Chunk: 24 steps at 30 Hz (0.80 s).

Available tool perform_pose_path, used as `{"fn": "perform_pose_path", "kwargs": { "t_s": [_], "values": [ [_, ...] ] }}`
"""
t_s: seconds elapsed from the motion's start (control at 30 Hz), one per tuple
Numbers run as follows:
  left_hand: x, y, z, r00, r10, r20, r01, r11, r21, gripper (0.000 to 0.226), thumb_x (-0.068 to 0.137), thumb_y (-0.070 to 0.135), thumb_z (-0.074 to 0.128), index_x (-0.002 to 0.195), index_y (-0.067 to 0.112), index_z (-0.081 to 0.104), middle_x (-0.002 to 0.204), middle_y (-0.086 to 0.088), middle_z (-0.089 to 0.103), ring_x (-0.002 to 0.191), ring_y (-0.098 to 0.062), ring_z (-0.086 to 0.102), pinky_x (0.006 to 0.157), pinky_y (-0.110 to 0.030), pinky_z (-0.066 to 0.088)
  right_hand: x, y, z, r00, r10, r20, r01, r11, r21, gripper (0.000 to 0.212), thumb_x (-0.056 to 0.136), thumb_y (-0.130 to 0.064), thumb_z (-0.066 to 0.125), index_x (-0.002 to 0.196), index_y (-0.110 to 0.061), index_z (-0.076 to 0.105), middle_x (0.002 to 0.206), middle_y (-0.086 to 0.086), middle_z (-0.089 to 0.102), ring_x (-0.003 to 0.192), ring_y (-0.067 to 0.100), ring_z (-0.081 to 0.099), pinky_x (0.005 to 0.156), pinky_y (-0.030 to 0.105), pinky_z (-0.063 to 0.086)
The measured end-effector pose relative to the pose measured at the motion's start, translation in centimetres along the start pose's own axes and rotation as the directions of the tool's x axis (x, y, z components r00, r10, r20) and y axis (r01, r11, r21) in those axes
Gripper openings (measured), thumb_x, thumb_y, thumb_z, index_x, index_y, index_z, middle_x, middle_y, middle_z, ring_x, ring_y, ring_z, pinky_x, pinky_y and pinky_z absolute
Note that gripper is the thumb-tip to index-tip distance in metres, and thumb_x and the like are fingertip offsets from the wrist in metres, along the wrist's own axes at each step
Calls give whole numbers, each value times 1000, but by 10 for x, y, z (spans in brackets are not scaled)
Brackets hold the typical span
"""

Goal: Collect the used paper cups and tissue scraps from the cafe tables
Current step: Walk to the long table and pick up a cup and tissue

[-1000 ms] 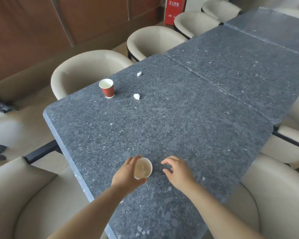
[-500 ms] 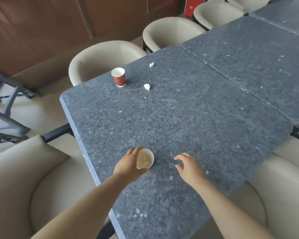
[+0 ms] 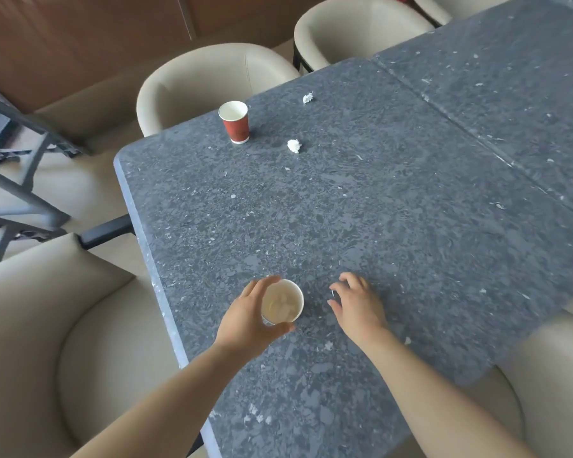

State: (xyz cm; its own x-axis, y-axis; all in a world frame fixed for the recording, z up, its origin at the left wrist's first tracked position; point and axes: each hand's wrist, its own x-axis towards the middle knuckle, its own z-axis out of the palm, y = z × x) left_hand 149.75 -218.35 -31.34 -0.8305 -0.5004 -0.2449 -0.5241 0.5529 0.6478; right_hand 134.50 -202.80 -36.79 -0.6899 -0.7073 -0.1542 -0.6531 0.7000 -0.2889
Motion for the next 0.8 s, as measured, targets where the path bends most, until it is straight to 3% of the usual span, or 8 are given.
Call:
{"fn": "perform_pose_path", "kwargs": {
  "t_s": [0.23,0.47,0.67,0.8],
  "values": [
    [1,-1,-3,1000,10,14,-10,1000,4,80,60,48,79,126,45,34,124,20,46,103,-8,51,77,-26,45,5,-4,1,997,65,-41,-65,998,-20,23,90,-34,54,107,-19,58,120,-2,48,110,18,46,89,31,41],
    [2,-2,-4,999,25,28,-24,1000,-5,80,59,52,79,124,47,33,117,24,44,100,-6,49,77,-24,43,0,-5,1,999,27,-39,-27,1000,-2,18,93,-28,50,102,-17,60,112,-2,50,104,17,46,83,27,42],
    [3,-4,-4,999,36,32,-36,999,-2,82,59,52,78,126,45,32,124,21,45,103,-6,49,80,-26,46,2,-11,4,998,55,13,-56,996,75,20,97,-18,39,103,-12,58,110,3,51,105,19,44,89,26,41],
    [3,-5,-4,999,34,37,-34,999,3,83,59,53,78,127,46,30,125,21,45,105,-6,49,82,-27,46,2,-14,1,999,35,27,-37,996,86,14,95,-12,43,101,-13,55,110,3,50,103,17,45,90,20,35]
  ]
}}
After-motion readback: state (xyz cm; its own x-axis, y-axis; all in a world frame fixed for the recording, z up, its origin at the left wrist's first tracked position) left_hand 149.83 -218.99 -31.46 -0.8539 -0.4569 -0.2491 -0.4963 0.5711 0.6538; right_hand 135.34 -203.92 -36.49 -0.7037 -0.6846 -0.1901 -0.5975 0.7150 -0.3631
